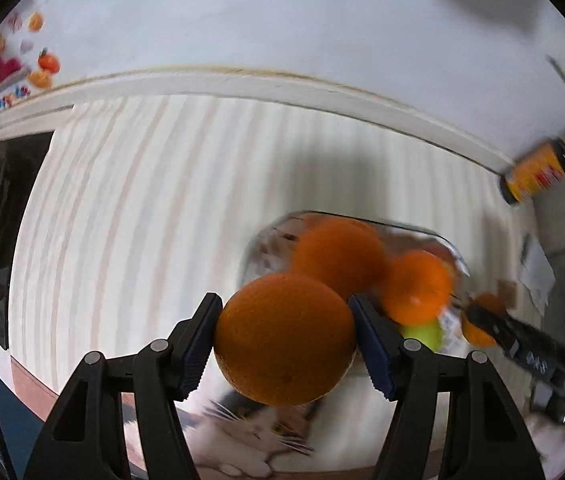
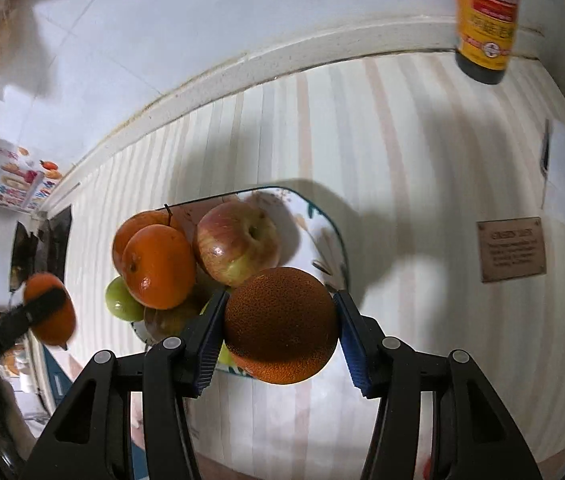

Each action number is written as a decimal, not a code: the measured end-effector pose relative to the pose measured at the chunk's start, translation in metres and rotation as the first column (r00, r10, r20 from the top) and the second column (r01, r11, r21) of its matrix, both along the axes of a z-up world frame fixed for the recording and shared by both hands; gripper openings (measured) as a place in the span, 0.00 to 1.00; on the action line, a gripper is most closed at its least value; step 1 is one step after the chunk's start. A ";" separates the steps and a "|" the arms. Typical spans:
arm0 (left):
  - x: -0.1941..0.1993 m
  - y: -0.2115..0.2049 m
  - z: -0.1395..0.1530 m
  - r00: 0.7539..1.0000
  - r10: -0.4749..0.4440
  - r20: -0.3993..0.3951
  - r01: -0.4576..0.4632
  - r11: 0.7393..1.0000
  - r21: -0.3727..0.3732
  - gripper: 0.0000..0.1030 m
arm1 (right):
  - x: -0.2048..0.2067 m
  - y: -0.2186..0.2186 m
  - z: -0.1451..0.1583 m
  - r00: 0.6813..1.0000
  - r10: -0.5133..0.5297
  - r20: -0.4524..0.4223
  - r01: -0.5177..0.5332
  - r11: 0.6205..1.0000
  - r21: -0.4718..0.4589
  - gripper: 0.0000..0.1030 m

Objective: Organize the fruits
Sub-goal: 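Carry both oranges onto the plate and open both tools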

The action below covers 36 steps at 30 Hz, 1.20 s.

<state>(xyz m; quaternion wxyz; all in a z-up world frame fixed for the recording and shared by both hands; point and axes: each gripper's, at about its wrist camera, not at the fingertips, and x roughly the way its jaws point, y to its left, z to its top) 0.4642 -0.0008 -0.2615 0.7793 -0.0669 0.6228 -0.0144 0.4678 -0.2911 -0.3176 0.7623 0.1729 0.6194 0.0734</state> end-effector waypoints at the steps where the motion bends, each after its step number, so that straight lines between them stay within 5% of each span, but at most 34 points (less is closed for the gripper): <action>1: 0.006 0.009 -0.007 1.000 0.011 -0.015 -0.011 1.000 -0.003 0.61 | 0.000 0.004 -0.003 1.000 -0.001 -0.006 0.001 1.000 -0.012 0.54; 14: 0.057 0.020 -0.074 0.992 0.005 -0.122 -0.011 0.998 -0.056 0.61 | -0.009 0.022 -0.023 0.999 -0.038 -0.016 0.036 0.994 -0.101 0.54; 36: 0.076 0.019 -0.092 0.975 0.010 -0.220 -0.049 0.983 -0.176 0.63 | -0.002 0.016 -0.032 0.990 -0.128 -0.064 0.124 0.990 -0.062 0.68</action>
